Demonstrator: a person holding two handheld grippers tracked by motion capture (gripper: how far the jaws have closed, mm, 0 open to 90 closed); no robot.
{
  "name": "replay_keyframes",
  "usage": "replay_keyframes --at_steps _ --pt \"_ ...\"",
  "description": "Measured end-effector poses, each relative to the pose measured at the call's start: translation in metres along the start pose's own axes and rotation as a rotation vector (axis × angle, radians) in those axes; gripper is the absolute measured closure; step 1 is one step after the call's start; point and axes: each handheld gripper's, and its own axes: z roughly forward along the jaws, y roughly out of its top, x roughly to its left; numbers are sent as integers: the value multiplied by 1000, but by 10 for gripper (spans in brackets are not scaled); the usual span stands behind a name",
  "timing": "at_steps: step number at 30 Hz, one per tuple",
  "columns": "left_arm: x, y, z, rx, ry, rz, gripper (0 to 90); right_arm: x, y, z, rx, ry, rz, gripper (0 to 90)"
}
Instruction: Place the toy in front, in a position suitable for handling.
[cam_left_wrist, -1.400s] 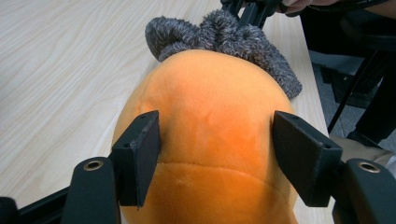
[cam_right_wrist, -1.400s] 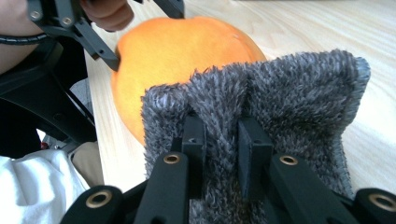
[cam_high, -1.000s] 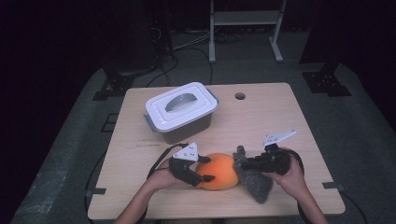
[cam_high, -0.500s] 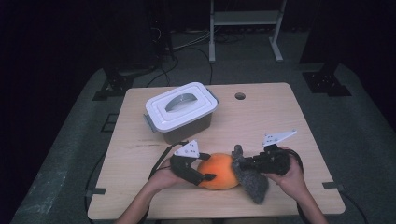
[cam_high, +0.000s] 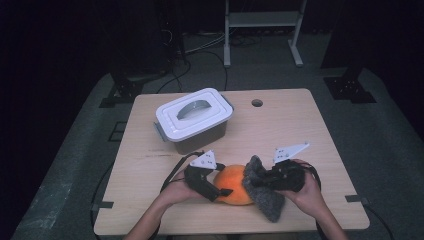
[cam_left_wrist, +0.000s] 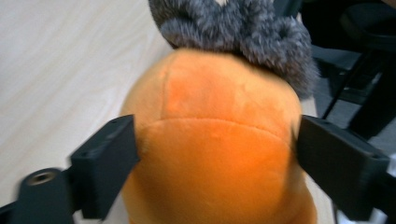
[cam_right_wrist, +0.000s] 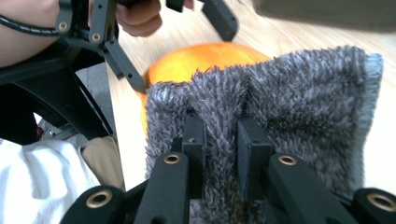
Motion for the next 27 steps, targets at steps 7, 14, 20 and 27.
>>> replay_keyframes --at_steps 7,14,20,27 --pt "-17 10 5 -29 11 112 248 17 19 -13 -51 -20 -51 754" --pt "-15 9 4 -15 7 93 145 14 14 6 3 5 -56 752" --pt "-7 3 3 7 -38 27 107 5 4 -4 11 -5 -27 753" --pt "-17 12 3 -46 -6 107 296 28 26 -12 -7 -30 -104 755"
